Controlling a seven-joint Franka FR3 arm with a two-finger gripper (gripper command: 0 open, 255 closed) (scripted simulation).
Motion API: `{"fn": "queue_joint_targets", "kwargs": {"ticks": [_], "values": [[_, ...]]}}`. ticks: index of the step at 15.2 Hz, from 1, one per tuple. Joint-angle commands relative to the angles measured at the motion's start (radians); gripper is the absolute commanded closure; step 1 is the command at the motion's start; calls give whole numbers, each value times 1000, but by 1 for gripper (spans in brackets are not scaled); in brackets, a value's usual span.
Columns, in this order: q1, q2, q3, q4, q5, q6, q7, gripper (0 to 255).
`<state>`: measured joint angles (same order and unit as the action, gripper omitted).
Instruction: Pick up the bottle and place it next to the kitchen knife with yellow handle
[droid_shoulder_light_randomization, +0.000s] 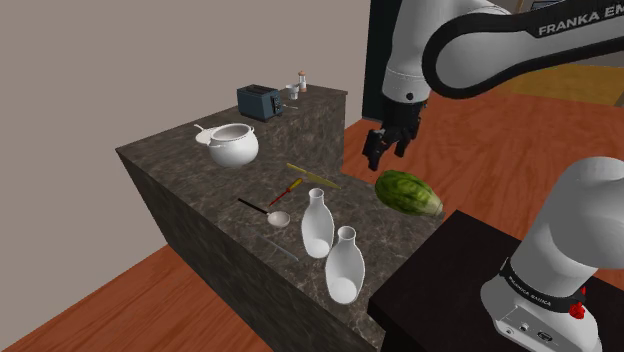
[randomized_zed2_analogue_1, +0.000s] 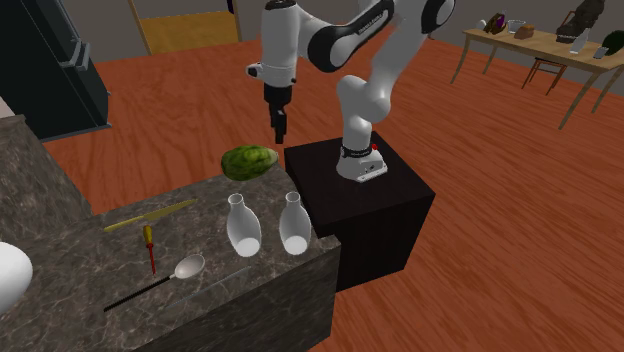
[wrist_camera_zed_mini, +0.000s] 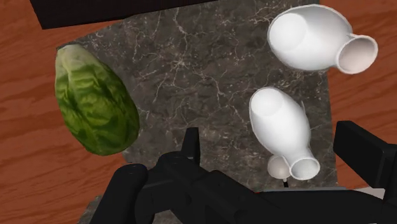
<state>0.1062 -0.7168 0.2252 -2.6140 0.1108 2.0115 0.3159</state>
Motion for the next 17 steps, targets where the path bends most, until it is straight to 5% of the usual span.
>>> {"fn": "queue_joint_targets", "kwargs": {"ticks": [1, 13, 17], "values": [[15, 34, 36, -18, 20, 46, 35, 0], [64, 369, 280, -23, 69, 347, 274, 0], [55, 419, 299, -35, 54, 408, 294, 0]]}}
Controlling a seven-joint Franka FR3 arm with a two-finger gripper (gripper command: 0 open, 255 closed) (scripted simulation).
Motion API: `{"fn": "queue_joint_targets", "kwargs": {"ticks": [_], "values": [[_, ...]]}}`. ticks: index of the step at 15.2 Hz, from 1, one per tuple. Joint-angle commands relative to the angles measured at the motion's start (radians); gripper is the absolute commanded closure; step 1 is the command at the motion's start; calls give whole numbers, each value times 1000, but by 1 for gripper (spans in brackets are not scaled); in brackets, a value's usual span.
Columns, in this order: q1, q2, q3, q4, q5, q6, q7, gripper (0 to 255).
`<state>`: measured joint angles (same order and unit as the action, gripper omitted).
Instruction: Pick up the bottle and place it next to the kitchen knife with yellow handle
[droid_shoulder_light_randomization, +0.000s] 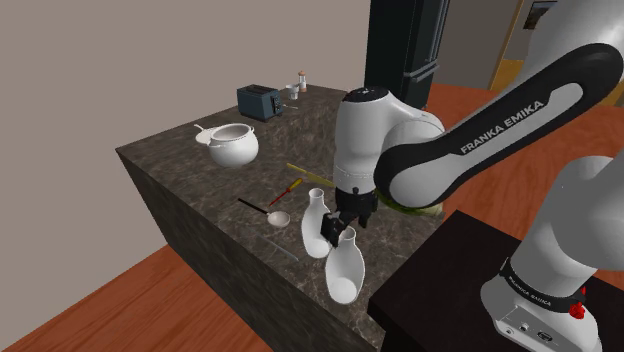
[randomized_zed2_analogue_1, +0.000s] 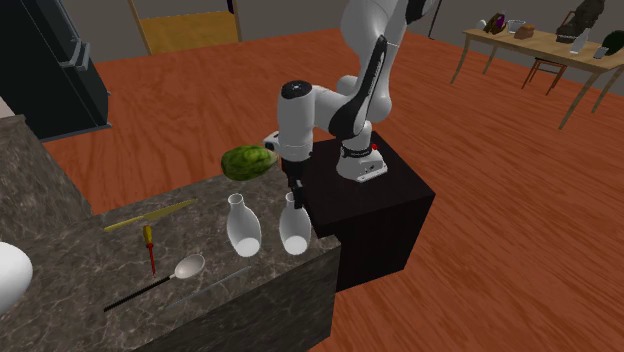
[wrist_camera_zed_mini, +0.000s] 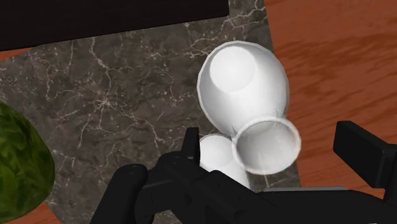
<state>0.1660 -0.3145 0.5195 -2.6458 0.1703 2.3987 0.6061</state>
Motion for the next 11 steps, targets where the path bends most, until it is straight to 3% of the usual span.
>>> {"fn": "queue_joint_targets", "kwargs": {"ticks": [1, 4, 11], "values": [[-8, 30, 9, -8, -11, 38, 8, 0], [-22, 81, 23, -23, -35, 99, 27, 0], [-21, 81, 23, -23, -35, 99, 27, 0]]}}
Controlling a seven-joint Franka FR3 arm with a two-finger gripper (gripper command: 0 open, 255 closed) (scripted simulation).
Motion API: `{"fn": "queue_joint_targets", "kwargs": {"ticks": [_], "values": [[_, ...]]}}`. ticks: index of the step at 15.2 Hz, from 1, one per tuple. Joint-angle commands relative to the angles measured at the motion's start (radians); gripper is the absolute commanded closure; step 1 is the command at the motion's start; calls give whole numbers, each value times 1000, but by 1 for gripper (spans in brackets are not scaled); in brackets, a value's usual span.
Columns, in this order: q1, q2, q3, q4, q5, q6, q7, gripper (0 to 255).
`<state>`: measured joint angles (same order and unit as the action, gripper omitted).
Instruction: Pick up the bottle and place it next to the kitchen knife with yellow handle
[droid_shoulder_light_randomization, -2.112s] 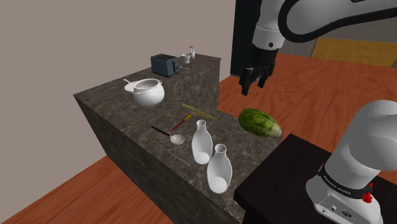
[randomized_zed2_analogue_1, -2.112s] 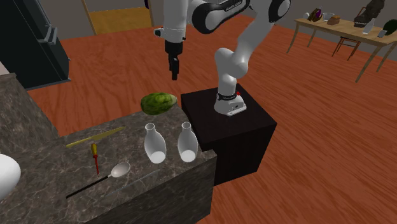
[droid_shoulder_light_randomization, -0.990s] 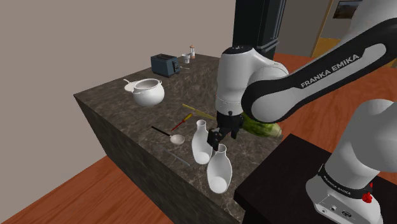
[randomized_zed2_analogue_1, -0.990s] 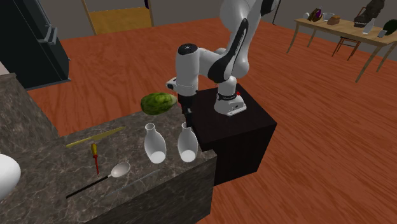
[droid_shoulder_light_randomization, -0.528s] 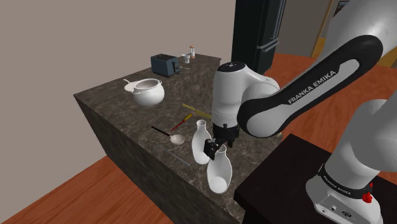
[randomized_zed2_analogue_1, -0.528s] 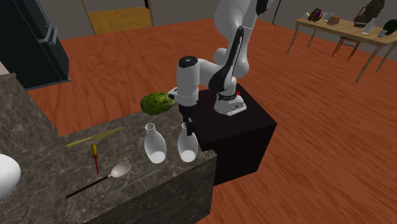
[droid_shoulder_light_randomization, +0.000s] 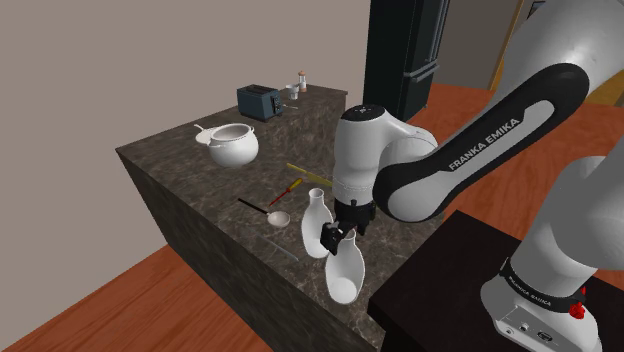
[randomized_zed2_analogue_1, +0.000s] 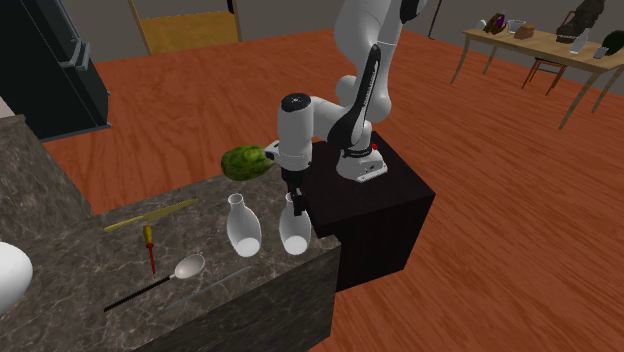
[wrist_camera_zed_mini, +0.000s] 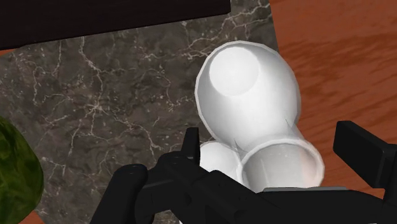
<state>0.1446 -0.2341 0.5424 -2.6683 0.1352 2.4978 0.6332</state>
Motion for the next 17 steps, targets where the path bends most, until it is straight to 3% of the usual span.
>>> {"fn": "queue_joint_targets", "kwargs": {"ticks": [1, 2, 11, 17], "values": [[0, 0, 0, 0, 0, 0, 0, 0], [0, 0, 0, 0, 0, 0, 0, 255], [0, 0, 0, 0, 0, 0, 0, 255], [18, -78, -24, 29, 33, -103, -29, 255]]}}
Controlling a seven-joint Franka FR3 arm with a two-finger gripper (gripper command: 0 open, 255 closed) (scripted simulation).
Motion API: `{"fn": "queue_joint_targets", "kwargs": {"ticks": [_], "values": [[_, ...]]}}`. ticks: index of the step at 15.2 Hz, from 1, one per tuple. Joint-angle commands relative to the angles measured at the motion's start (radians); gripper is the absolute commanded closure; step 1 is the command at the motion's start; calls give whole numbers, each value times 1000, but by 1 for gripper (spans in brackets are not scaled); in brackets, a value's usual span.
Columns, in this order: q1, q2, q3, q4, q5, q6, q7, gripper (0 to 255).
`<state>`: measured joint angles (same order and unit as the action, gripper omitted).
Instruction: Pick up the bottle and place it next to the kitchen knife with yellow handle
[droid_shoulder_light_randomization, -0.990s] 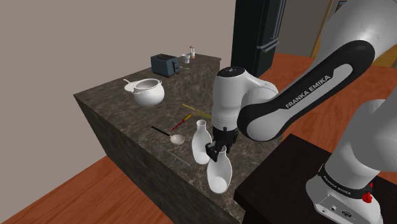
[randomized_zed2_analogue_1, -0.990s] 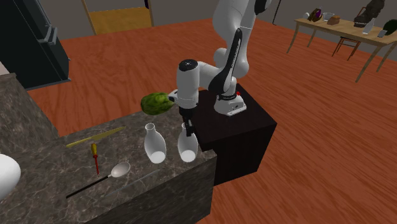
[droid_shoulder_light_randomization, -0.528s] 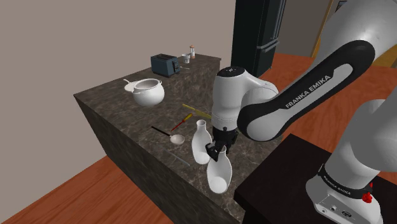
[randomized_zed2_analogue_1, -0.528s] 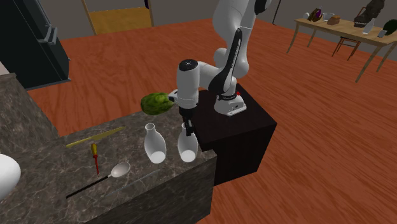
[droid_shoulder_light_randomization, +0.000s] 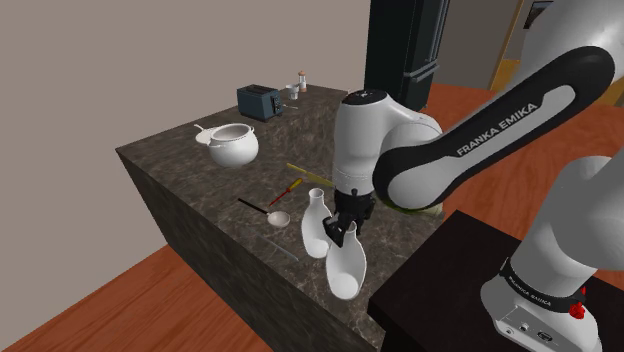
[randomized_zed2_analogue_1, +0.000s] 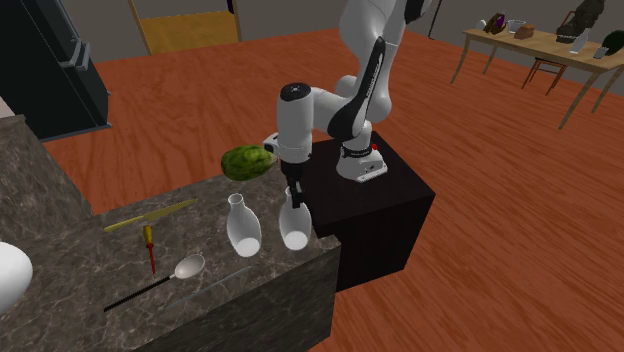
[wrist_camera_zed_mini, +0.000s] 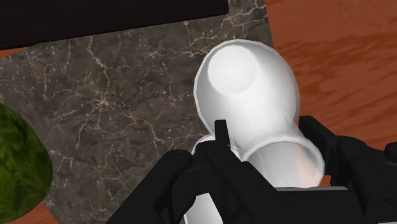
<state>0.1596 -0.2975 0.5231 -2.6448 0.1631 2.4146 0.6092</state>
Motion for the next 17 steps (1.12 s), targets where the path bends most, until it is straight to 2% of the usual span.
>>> {"fn": "queue_joint_targets", "kwargs": {"ticks": [1, 17], "values": [[5, -26, -9, 11, 9, -36, -9, 255], [23, -164, -65, 133, 28, -292, -42, 255]]}}
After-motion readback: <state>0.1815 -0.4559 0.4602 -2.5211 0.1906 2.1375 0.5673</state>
